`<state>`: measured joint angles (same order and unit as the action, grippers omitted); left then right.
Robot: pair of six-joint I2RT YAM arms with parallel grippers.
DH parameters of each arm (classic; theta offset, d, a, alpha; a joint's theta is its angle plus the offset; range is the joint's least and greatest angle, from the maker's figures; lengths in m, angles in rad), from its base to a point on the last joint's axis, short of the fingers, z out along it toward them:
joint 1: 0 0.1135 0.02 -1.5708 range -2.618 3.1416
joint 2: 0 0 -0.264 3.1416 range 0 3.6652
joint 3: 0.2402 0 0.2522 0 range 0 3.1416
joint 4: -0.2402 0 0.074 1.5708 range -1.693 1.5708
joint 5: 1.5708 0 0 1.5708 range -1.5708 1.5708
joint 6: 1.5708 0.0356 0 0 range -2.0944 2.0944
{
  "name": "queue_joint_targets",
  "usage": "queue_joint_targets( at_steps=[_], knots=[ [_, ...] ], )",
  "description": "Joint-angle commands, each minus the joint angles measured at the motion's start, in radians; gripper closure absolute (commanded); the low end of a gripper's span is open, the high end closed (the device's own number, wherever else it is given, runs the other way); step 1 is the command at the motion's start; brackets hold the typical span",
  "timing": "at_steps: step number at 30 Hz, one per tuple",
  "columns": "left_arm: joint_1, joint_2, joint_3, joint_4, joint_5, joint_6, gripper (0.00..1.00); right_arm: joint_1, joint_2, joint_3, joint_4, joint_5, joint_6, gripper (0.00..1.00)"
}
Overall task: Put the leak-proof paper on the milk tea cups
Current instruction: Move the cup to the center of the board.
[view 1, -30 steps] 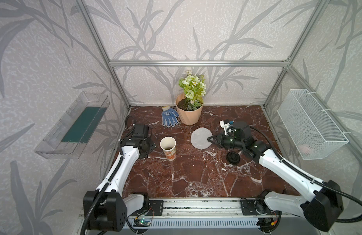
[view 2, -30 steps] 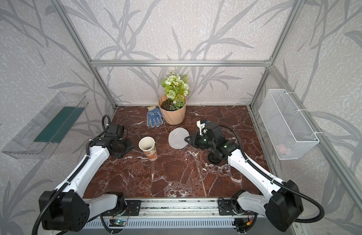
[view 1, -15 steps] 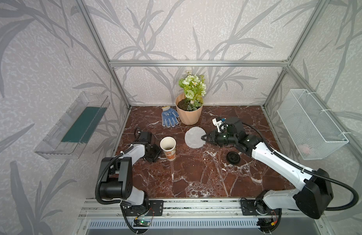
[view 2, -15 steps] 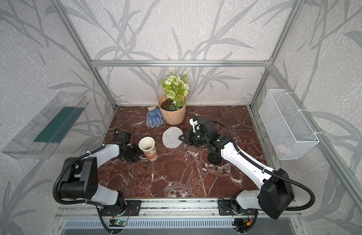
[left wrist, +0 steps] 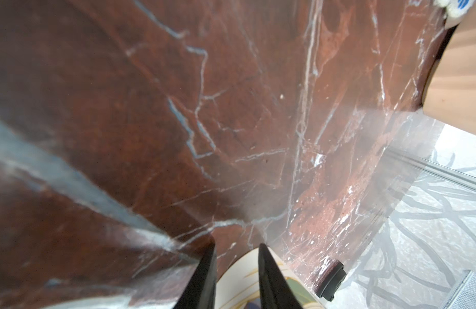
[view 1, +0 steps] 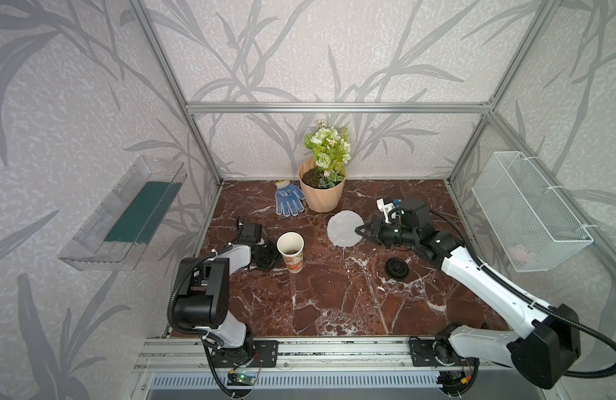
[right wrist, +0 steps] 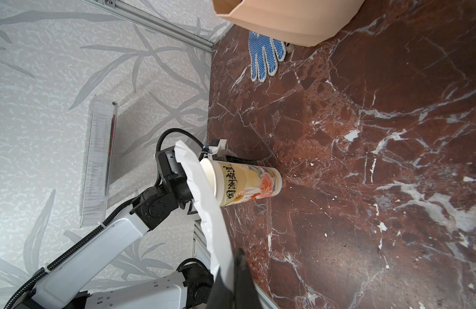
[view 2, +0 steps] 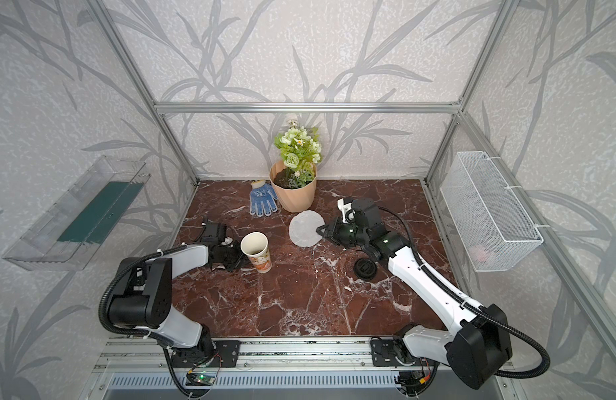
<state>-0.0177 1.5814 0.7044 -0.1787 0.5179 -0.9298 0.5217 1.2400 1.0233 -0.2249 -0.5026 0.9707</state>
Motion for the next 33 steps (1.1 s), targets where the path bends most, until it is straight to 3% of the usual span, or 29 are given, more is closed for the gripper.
queue_joint_targets(
  at_steps=[1, 12, 24, 33],
  knots=[
    [-0.027, 0.011, -0.052, -0.042, -0.015, -0.057, 0.7, -0.003, -0.007, 0.0, -0.009, -0.017, -0.017, 1.0],
    [-0.168, 0.01, -0.056, 0.013, -0.027, -0.165, 0.71, 0.083, 0.089, 0.064, 0.053, -0.053, 0.008, 1.0],
    [-0.231, 0.007, -0.057, 0.035, -0.037, -0.202, 0.7, 0.189, 0.221, 0.105, 0.154, -0.051, 0.092, 1.0],
    [-0.203, -0.17, -0.015, -0.154, -0.227, -0.148, 0.63, 0.201, 0.288, 0.145, 0.119, -0.021, 0.108, 1.0]
  ],
)
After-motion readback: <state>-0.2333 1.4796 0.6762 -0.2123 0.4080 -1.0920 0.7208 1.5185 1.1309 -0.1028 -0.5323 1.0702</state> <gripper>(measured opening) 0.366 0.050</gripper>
